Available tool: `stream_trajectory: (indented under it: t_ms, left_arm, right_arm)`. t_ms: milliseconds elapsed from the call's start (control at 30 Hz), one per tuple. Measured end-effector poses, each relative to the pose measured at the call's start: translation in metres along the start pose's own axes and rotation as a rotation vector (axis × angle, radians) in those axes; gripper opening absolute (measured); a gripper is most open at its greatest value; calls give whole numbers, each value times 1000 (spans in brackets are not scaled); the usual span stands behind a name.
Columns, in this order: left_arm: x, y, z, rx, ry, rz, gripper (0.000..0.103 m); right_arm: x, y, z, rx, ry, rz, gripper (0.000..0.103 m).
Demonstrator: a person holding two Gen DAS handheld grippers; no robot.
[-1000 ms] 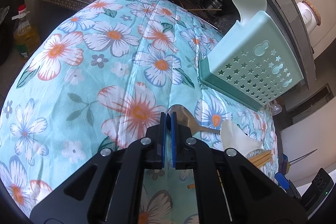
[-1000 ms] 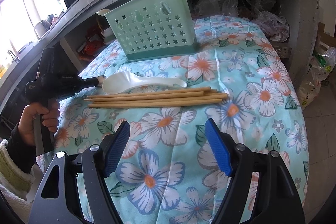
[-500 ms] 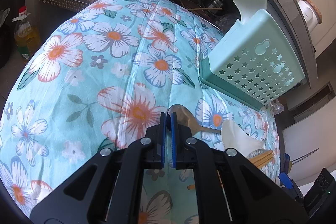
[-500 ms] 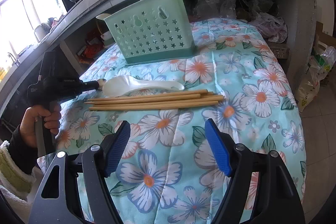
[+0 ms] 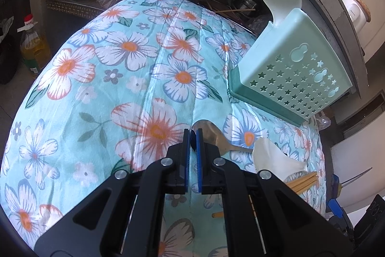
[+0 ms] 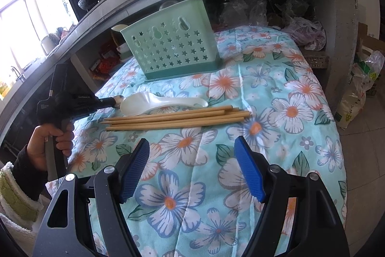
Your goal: Organize utensils
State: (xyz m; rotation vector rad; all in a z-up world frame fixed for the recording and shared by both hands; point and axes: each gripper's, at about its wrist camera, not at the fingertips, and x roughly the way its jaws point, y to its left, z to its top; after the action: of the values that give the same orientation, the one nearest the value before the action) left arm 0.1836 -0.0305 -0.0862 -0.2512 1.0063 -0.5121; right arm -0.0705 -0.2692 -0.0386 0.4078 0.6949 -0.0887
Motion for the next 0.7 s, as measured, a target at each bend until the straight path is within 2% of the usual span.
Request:
stream_trajectory:
  t_ms: [400, 700]
  left_arm:
    - [-8, -11, 2, 50, -27, 40, 4]
    - [-12, -12, 4, 47, -44, 40, 3]
  right_arm:
    - [-5, -4, -1, 15, -26, 23, 71]
    - [-12, -3, 1, 12, -38, 20, 71]
